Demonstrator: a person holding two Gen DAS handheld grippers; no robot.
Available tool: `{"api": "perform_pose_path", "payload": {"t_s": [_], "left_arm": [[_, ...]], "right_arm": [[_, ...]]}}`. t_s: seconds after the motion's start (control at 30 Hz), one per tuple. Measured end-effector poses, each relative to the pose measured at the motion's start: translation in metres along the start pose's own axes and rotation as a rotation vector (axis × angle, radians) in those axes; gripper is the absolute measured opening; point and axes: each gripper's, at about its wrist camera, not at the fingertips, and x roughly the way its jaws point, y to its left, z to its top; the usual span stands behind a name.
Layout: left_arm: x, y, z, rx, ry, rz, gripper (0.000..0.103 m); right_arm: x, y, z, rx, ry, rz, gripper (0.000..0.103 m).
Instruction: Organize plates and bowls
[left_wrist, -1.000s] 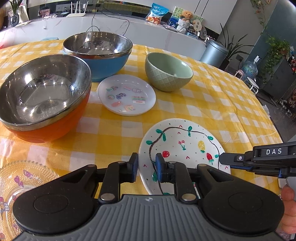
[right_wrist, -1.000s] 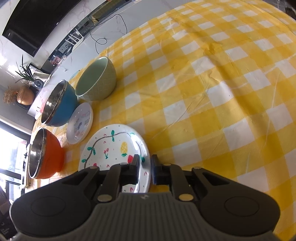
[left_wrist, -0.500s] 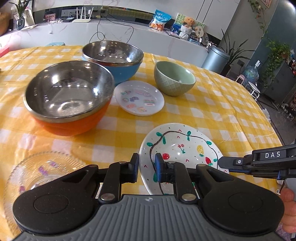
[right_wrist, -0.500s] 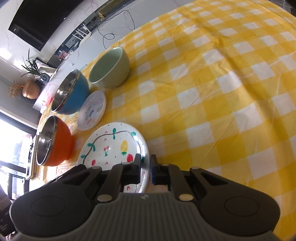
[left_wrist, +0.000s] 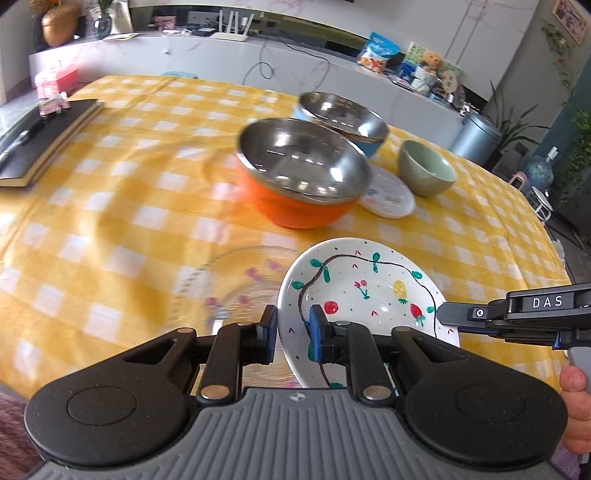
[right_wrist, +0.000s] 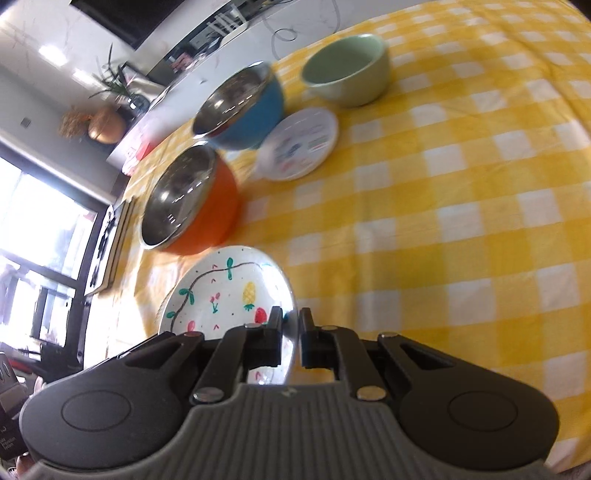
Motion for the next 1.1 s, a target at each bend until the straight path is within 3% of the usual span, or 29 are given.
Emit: {"api": "perform_pose_path", "payload": {"t_s": [0.37,0.7,1.1], "left_arm": [[-0.007,0.059,-0.003,-0.107,-0.020,0.035,0.020],[0.001,0.057,-0.009,-0.082,-0.017,0.048,0.020],[0.006,0.047,-0.012,-0.017,-0.016,0.102,0.020]], "right_arm": [[0.040,0.067,-0.010,-0.149,0.032,-0.006,0.007],[0.049,0.069,-0.013,-0.193,0.041,-0.062,0.008],[0.053,0.090,-0.026,-0.374,-0.010,-0.168,0.009]]}}
